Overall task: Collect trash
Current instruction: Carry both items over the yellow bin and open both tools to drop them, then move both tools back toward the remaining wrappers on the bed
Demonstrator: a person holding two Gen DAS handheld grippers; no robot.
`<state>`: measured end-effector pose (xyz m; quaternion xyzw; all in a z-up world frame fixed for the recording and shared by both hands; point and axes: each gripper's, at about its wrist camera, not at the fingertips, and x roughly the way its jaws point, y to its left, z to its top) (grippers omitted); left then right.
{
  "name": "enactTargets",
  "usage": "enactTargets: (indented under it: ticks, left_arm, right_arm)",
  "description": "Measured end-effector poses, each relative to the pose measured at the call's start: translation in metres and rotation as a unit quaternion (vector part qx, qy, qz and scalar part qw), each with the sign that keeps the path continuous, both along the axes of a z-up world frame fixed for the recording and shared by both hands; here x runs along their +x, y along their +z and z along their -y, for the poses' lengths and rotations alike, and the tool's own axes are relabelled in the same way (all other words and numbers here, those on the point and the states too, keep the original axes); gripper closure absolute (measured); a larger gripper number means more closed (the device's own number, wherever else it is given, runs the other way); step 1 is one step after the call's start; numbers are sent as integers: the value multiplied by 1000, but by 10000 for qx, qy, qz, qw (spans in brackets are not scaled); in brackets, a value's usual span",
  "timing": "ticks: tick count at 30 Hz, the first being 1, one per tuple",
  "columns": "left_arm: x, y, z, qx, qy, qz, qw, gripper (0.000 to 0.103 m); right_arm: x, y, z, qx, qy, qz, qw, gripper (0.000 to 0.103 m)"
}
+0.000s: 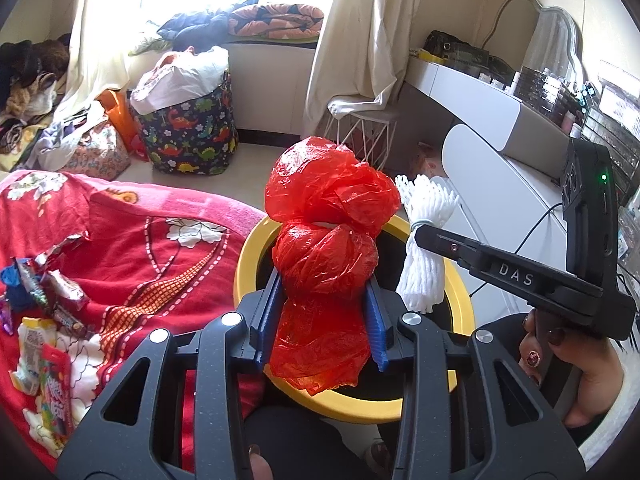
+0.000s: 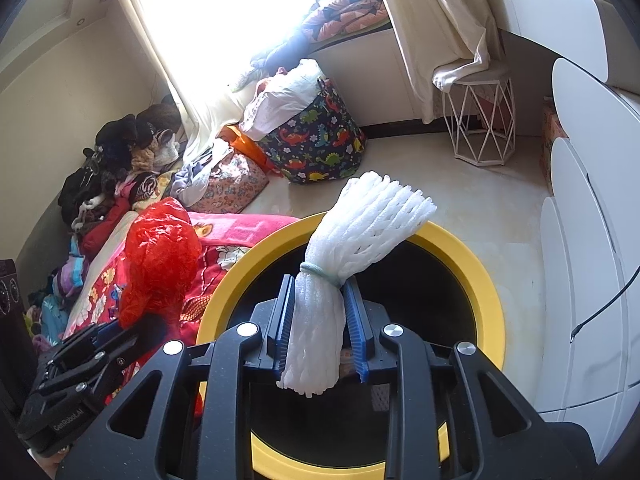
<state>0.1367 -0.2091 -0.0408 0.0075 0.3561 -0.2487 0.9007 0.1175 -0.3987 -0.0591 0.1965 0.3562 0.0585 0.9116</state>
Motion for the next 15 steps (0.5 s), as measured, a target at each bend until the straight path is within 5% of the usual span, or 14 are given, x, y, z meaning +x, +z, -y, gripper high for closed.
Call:
enactTargets:
  ticks: [5,10,15]
  left_arm:
    - [1,-1,1,-57,-9,38,10000,53]
    - [-2,1,-3,-173,64,119,9998,15]
    - [-5,4,-8,-204,214,209,9993,11]
  right_arm:
    - [-2,-2,6,97,-177,-11,9998,55]
    - [-4,-3,10,94,-290,27,9995,46]
    - [-4,-1,11,11,-310,117,9995,38]
